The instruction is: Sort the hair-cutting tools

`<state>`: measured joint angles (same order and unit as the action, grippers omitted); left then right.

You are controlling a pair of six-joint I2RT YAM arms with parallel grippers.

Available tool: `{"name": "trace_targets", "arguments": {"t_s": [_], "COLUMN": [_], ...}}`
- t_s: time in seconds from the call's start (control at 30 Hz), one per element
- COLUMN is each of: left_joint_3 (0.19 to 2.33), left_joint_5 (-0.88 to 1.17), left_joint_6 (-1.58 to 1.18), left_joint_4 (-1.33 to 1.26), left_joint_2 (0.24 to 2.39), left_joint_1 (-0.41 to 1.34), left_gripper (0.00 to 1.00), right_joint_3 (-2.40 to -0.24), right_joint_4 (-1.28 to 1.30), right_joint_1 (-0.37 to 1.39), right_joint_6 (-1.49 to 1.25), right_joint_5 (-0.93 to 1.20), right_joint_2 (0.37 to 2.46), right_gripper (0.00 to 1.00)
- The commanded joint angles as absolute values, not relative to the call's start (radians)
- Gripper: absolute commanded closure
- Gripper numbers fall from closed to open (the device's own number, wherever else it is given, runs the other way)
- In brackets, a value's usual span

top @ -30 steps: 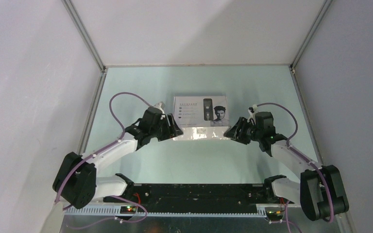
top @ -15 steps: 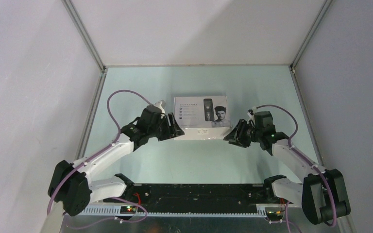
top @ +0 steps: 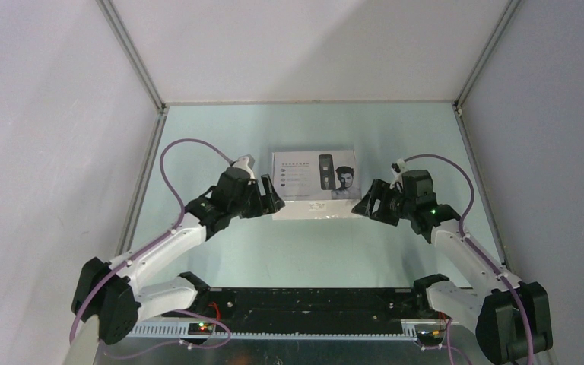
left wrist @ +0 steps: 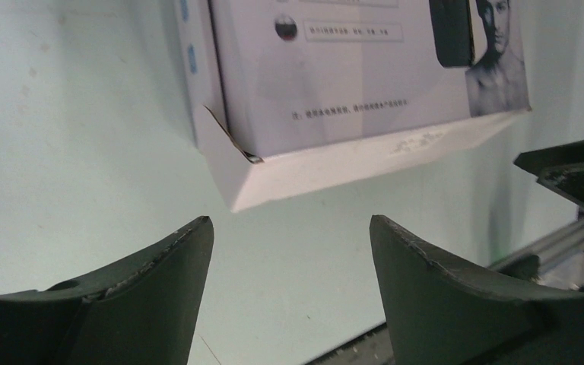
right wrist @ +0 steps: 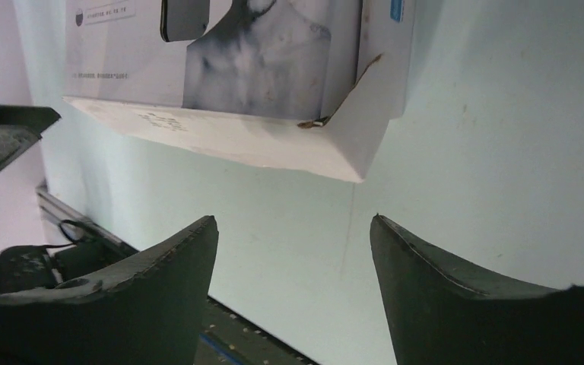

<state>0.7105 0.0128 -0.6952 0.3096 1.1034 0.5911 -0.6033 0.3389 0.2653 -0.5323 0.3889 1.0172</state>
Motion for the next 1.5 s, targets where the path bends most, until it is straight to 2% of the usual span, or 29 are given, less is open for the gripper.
{"name": "trace_targets", "arguments": {"t_s": [0.0, 0.23, 0.47, 0.67, 0.83, 1.13, 1.47], "left_joint_3": [0.651, 0.573, 0.578, 0.67, 0.729, 0.806, 0.902], "left_joint_5": [-0.114, -0.076, 0.006, 0.103, 0.184, 0.204, 0.239], "left_joint_6": [-0.594, -0.571, -0.599, -0.63, -0.66, -0.7, -0.727], "left_joint_4": [0.113, -0.157, -0.179, -0.032, 0.079, 0.252, 0.368], "left_joint_2": [1.097, 1.176, 1.266, 1.327, 1.345, 1.286, 1.281], "left_joint_1": [0.597, 0.597, 0.597, 0.597, 0.597, 0.6, 0.599], "left_gripper": [0.16, 0.17, 0.21, 0.28, 0.42, 0.43, 0.42], "right_joint_3": [-0.616, -0.581, -0.581, -0.581, -0.581, -0.629, -0.757], "right_joint_4": [0.239, 0.051, -0.02, 0.034, 0.119, 0.26, 0.449], "right_joint_1": [0.266, 0.281, 0.309, 0.329, 0.338, 0.346, 0.336], "right_joint_6": [-0.366, -0.294, -0.292, -0.379, -0.472, -0.609, -0.725], "right_joint_5": [0.352, 0.383, 0.38, 0.38, 0.392, 0.408, 0.474], "right_joint_2": [1.013, 1.103, 1.236, 1.251, 1.23, 1.13, 1.176], "right_gripper": [0.21, 0.21, 0.25, 0.34, 0.45, 0.52, 0.69]}}
